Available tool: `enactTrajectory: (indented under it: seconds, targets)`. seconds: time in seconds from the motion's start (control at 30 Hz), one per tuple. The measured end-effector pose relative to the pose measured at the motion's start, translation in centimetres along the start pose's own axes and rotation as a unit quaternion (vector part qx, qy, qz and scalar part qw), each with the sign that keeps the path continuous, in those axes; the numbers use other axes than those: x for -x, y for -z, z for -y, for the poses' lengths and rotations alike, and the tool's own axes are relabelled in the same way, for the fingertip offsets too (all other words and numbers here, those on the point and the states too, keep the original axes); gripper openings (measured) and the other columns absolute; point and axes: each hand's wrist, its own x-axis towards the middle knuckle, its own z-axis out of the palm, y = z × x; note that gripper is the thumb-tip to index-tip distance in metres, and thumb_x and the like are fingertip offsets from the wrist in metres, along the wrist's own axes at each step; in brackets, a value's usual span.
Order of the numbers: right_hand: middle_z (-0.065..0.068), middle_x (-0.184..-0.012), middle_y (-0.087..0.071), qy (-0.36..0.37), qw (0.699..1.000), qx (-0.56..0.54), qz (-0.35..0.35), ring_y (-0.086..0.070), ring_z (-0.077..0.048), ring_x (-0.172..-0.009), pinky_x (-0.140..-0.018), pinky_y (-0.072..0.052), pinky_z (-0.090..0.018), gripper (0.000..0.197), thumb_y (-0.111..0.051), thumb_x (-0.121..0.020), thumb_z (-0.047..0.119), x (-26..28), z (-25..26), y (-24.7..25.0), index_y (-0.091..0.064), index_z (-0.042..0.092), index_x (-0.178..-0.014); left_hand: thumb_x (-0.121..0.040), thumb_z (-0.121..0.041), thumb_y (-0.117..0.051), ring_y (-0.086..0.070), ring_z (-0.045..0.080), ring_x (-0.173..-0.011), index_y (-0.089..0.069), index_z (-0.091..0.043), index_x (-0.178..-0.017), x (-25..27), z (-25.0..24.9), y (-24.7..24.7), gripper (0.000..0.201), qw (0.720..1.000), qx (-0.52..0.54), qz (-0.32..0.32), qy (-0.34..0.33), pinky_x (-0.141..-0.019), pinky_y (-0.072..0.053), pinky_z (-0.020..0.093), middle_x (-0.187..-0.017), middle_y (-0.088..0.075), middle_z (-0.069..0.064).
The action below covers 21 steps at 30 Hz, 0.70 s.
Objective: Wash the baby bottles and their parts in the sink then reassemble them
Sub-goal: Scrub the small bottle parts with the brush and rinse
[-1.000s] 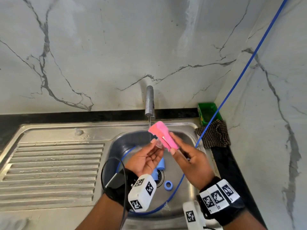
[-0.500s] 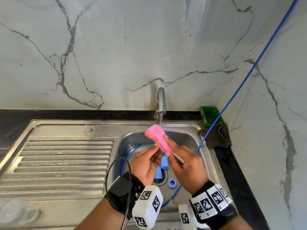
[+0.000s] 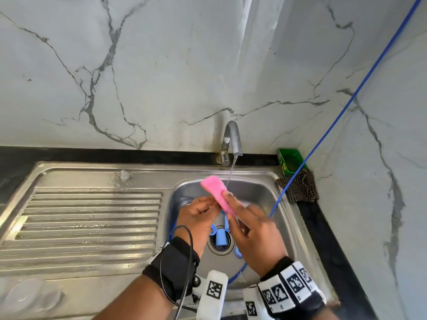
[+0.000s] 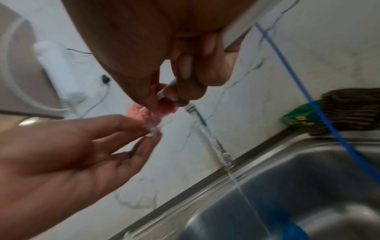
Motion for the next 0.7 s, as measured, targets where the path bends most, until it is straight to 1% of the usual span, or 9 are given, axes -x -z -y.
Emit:
enactTrajectory:
  seconds: [0.1,0.23,0.33,0.4,0.47,0.5,0.57,0.63,0.7]
  targets:
    - [0.003,-0.082,-0.064,-0.044,0.999,-0.001,-0.023,-0.055,-0.012,-0.062,-0.057,-0.049,-0.028,0.07,-0.062,-0.093,0.03,-0.2,-0.7,-0.1,-0.029,0.074,-0.136,-0.087,-0.007,-0.075,-0.071,0.013,-0.101,-0.08,-0.009,-0.099,-0.1,0.1,0.3,0.014,0.999,-0.024,-0.011,-0.028,-0.086,-0.054,0.019,-0.108,-0.074,0.006]
    - [0.003,-0.083,-0.063,0.007,1.0,-0.024,0.009,-0.057,-0.01,-0.066,-0.06,-0.046,-0.021,0.056,-0.055,-0.093,0.035,0.0,-0.7,-0.2,-0.042,0.057,-0.143,-0.089,-0.006,-0.072,-0.07,0.012,-0.102,-0.08,-0.008,-0.102,-0.3,0.4,-0.2,0.016,0.999,-0.039,-0.016,-0.03,-0.083,-0.052,0.015,-0.109,-0.074,0.006]
    - [0.003,-0.079,-0.065,-0.044,0.998,-0.041,0.002,-0.056,-0.004,-0.062,-0.058,-0.046,-0.02,0.065,-0.06,-0.093,0.03,-0.6,-2.7,0.6,-0.035,0.075,-0.133,-0.089,-0.01,-0.073,-0.071,0.011,-0.101,-0.08,-0.01,-0.1,-0.2,0.6,-1.2,0.013,1.0,-0.013,-0.016,-0.002,-0.088,-0.053,0.021,-0.105,-0.077,0.002]
    - [0.003,-0.083,-0.066,-0.008,0.998,-0.053,0.014,-0.058,-0.007,-0.064,-0.06,-0.05,-0.025,0.059,-0.055,-0.093,0.034,-0.8,-2.9,1.0,-0.038,0.066,-0.139,-0.091,-0.01,-0.071,-0.071,0.008,-0.085,-0.08,-0.009,-0.093,0.1,0.7,-2.2,0.01,0.999,0.019,-0.015,0.027,-0.08,-0.052,0.021,-0.091,-0.078,0.0]
    - [0.001,-0.087,-0.068,0.047,0.995,-0.077,0.046,-0.061,-0.011,-0.069,-0.063,-0.053,-0.031,0.054,-0.053,-0.094,0.036,-0.7,-2.9,1.3,-0.044,0.053,-0.144,-0.093,-0.007,-0.066,-0.062,0.014,-0.075,-0.078,-0.004,-0.085,0.2,0.8,-3.2,0.015,0.996,0.076,-0.019,0.052,-0.069,-0.047,0.022,-0.081,-0.072,0.007]
    - [0.0,-0.089,-0.069,0.046,0.995,-0.072,0.042,-0.063,-0.013,-0.071,-0.065,-0.054,-0.032,0.053,-0.052,-0.093,0.039,-1.0,-3.6,1.6,-0.043,0.056,-0.143,-0.093,-0.007,-0.065,-0.058,0.018,-0.074,-0.077,-0.002,-0.084,0.2,0.8,-3.6,0.016,0.992,0.106,-0.025,0.068,-0.068,-0.045,0.024,-0.08,-0.069,0.011]
    - [0.0,-0.087,-0.069,0.007,0.998,-0.059,-0.003,-0.06,-0.011,-0.067,-0.063,-0.052,-0.026,0.054,-0.051,-0.092,0.042,-2.1,-5.5,2.1,-0.039,0.064,-0.14,-0.095,-0.008,-0.062,-0.061,0.015,-0.069,-0.078,-0.003,-0.083,0.1,0.4,-4.7,0.021,0.98,0.164,-0.043,0.103,-0.065,-0.049,0.024,-0.076,-0.068,0.011]
    - [0.003,-0.079,-0.063,0.026,0.998,-0.059,-0.013,-0.052,-0.008,-0.062,-0.06,-0.046,-0.02,0.057,-0.053,-0.093,0.038,-2.6,-6.3,2.6,-0.039,0.056,-0.145,-0.096,-0.009,-0.06,-0.065,0.011,-0.064,-0.076,-0.004,-0.084,0.0,0.3,-5.6,0.021,0.962,0.223,-0.061,0.145,-0.059,-0.053,0.021,-0.073,-0.069,0.008]
    - [0.007,-0.077,-0.054,0.08,0.994,-0.065,0.024,-0.05,-0.01,-0.061,-0.058,-0.05,-0.028,0.055,-0.054,-0.095,0.037,-2.2,-6.3,3.4,-0.042,0.048,-0.148,-0.096,-0.012,-0.061,-0.063,0.011,-0.061,-0.069,-0.003,-0.09,-0.1,0.3,-6.6,0.014,0.943,0.269,-0.07,0.182,-0.056,-0.055,0.021,-0.074,-0.067,0.008]
